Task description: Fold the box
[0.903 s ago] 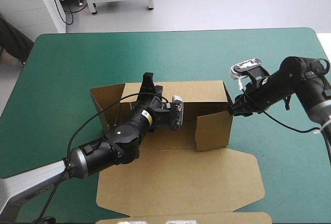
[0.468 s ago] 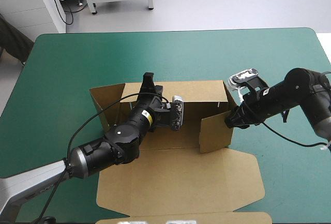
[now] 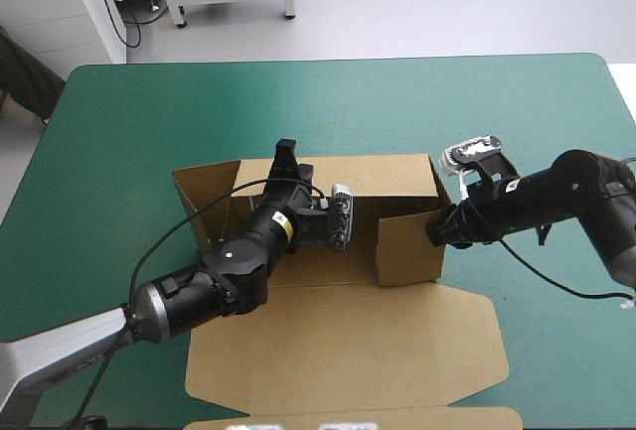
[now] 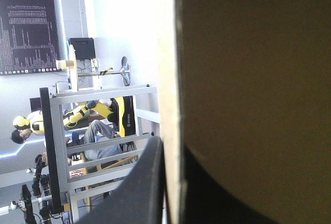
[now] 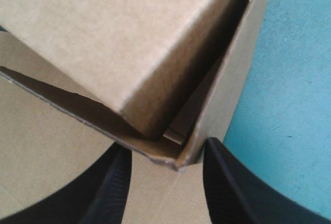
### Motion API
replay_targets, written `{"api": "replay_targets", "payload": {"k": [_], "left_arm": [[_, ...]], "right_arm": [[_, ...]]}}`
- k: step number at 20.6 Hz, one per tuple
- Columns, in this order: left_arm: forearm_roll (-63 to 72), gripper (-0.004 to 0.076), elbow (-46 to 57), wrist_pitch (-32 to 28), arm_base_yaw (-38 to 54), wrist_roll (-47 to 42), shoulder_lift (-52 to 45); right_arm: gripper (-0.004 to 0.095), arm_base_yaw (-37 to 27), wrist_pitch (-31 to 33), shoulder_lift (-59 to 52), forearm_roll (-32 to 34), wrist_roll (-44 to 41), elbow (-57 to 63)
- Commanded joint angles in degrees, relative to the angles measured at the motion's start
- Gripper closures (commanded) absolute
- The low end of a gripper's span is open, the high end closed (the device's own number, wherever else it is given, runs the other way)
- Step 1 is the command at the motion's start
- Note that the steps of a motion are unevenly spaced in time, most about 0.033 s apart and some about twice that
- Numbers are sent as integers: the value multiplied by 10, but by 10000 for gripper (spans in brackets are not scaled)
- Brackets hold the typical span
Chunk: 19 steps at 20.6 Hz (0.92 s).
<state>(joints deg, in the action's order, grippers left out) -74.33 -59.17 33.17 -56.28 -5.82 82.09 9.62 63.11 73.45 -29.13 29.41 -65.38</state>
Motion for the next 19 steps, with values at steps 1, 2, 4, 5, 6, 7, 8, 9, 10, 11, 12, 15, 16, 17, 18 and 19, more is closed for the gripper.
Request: {"api": "replay_targets", "payload": {"k": [1,2,4,5,6,7,8,9,10,11,12,15,16,17,18,19], "left_arm": [[-7,731,-13,-8,-4,-2,-18],[-7,731,-13,-8,-4,-2,-18],[-7,731,-13,-8,-4,0,-18],[-7,731,-13,-8,-4,2,-18],[-7,731,-13,-8,-4,9,-18],[-7,731,-13,-8,-4,9,-18],[-3,731,-13,-8,-4,9,-18],[-2,731,-13,-8,-4,9,-18],[-1,731,-13,-8,-4,9,-18],[1,731,-13,-8,-4,9,-18],[2,731,-13,-8,-4,9,-18],[7,731,-13,-8,-4,9,-18],[10,731,-13,-6,-4,9,-18],[13,731,-13,-3,-4,9,-18],[14,731,-13,0,-4,11,-18],[17,731,-12,3,-4,12,-18]], "right_arm": [[499,-4,-41,-15,-16,-1,13],[499,-4,-61,-15,-24,-16,25],[499,-4,-79,-17,-48,-12,35],[500,-3,-81,-17,-54,-12,35],[500,5,-93,-18,-55,-12,35],[500,12,-101,-18,-55,-12,35],[500,32,-124,-18,-55,-12,35],[500,55,-144,-18,-45,-12,35],[503,73,-160,-18,-24,-12,35],[504,94,-169,-18,7,-17,35],[504,107,-176,-18,30,-31,35],[503,121,-181,-18,53,-58,35],[504,121,-181,-18,57,-63,35],[505,121,-183,-18,66,-70,35],[505,121,-183,-18,67,-74,35],[505,121,-183,-18,67,-78,35]]}}
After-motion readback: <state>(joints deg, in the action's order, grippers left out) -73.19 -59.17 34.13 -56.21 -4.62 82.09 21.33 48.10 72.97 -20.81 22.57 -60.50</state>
